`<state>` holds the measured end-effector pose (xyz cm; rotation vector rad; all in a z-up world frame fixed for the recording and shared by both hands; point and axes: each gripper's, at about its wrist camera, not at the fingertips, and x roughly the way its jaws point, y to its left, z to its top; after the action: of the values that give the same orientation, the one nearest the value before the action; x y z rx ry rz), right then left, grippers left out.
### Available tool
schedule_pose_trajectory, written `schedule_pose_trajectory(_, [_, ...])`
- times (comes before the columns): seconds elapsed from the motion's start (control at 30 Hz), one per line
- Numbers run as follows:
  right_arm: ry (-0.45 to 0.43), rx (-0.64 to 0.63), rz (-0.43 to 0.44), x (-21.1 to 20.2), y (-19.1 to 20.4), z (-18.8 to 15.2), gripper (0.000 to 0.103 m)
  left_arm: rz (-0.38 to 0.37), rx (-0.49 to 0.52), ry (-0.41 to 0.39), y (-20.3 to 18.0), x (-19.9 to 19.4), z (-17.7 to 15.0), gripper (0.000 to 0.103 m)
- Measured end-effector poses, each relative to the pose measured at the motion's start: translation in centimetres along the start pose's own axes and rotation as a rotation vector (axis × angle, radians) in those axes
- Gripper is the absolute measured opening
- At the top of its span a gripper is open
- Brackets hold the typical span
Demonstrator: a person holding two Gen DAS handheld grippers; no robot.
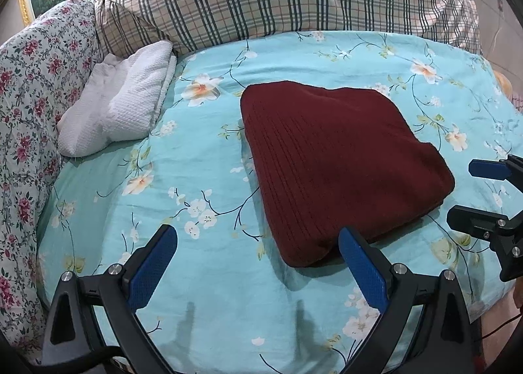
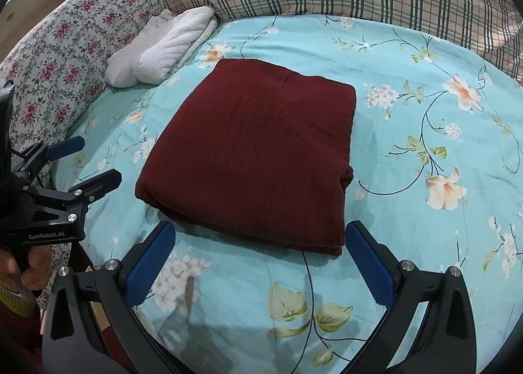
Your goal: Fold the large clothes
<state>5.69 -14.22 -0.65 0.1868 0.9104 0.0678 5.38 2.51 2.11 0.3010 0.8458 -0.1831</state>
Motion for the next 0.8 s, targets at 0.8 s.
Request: schedule_pose_trajectory(0.8, [-0.008,-0.004,0.008,-0.28,-0.30,0.51,0.103,0.002,-0.001,-0.004,-0.03,-0.12,0.47,0.100])
